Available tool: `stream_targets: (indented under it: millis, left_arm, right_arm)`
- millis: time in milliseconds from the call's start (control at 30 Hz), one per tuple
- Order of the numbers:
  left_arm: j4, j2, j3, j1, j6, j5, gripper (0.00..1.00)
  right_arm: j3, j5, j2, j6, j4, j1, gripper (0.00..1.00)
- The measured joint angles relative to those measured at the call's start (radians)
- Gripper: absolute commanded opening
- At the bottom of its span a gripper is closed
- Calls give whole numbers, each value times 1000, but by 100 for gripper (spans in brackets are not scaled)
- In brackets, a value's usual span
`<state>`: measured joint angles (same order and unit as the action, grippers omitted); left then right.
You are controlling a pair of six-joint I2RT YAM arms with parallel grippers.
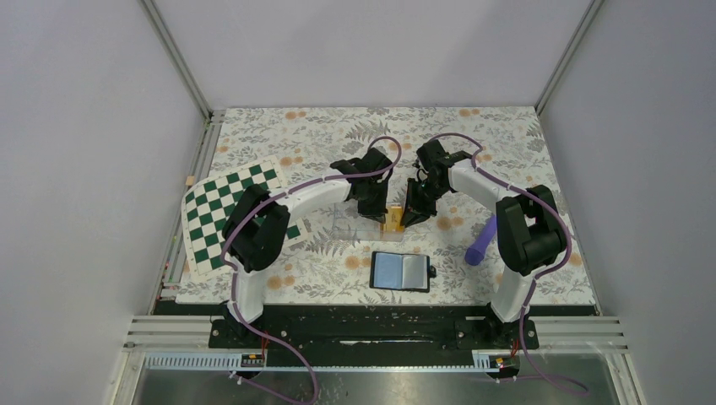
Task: Put the credit cards into the card holder
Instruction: Pick up the credit card from the storage box.
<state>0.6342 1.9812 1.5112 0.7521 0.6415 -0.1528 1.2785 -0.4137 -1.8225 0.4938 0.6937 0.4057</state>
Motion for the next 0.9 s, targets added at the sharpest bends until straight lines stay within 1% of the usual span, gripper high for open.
stream_targets:
  millis: [133, 300, 467, 600, 667, 733, 900]
  left_arm:
    - [6, 0, 6, 7, -13, 12, 0]
    - [24, 0, 21, 22, -22, 23, 4]
    - [32, 0, 33, 40, -34, 34, 12]
    - [48, 0, 34, 43, -41, 43, 24]
    - [64, 0, 35, 43, -43, 59, 26]
    - [76, 0, 37, 43, -43, 72, 25]
    - [82, 0, 38, 42, -43, 82, 18]
  right_arm:
    - [0, 0, 0, 0, 0, 0, 22]
    - [0, 0, 0, 0, 0, 0, 22]
    - [0, 0, 0, 0, 0, 0, 22]
    - [0, 0, 0, 0, 0, 0, 22]
    - [-1, 0, 0, 0, 0, 0, 22]
    - [-2, 0, 0, 0, 0, 0, 22]
    - [-8, -1, 0, 0, 0, 0, 22]
